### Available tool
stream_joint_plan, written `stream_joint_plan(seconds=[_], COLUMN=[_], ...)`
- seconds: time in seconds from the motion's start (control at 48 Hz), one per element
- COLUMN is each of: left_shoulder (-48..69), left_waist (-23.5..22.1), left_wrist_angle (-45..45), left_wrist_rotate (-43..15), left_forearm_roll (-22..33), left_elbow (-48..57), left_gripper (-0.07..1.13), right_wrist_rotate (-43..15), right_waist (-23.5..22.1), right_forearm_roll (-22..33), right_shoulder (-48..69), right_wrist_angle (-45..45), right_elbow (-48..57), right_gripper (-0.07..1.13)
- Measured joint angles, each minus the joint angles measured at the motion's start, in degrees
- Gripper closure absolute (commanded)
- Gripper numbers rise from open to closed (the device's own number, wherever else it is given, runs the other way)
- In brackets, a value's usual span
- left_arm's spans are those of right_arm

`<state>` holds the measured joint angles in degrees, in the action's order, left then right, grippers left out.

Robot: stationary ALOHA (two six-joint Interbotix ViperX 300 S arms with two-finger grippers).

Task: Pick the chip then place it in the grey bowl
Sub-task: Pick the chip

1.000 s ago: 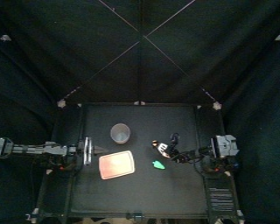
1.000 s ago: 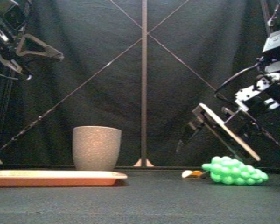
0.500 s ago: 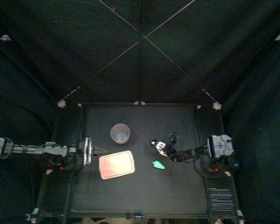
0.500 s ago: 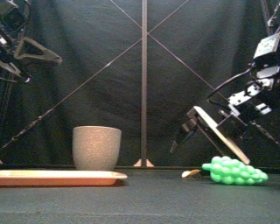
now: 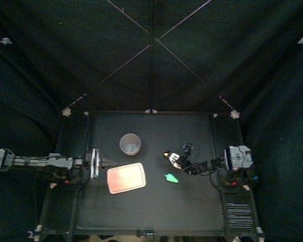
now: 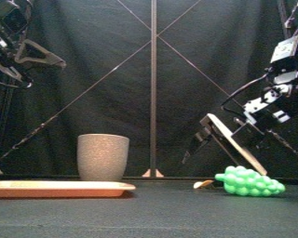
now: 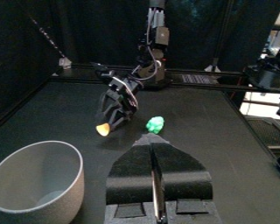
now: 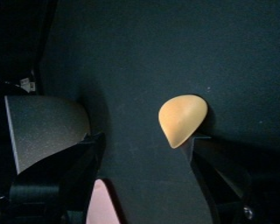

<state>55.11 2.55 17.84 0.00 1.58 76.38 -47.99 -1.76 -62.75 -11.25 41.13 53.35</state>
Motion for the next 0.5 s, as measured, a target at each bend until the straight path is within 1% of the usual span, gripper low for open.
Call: stream_joint_plan(seconds=[0.062, 0.167, 0.312, 0.396, 0.5], left_shoulder=[0.00, 0.09, 0.09, 0.09, 0.09], left_waist=[0.00, 0.00, 0.00, 0.00, 0.00], left_wrist_angle=[0.00, 0.00, 0.00, 0.00, 0.00], left_wrist_rotate=[-0.09, -0.09, 0.00, 0.00, 0.00], left_forearm_roll=[0.00, 0.00, 0.00, 0.00, 0.09], left_elbow=[0.00, 0.00, 0.00, 0.00, 0.00], left_gripper=[1.05, 1.05, 1.05, 1.05, 1.05], right_wrist_rotate=[0.00, 0.00, 0.00, 0.00, 0.00], right_waist=[-0.09, -0.09, -0.26, -0.44, -0.79], right_forearm_roll=[0.09, 0.18, 0.18, 0.18, 0.18], right_shoulder=[-0.26, -0.62, -0.70, -0.79, -0.79], right_wrist_angle=[-0.18, -0.88, -1.67, -1.49, -1.49], right_elbow=[0.00, 0.53, 1.05, 1.14, 1.05], right_gripper=[0.17, 0.35, 0.54, 0.60, 0.62])
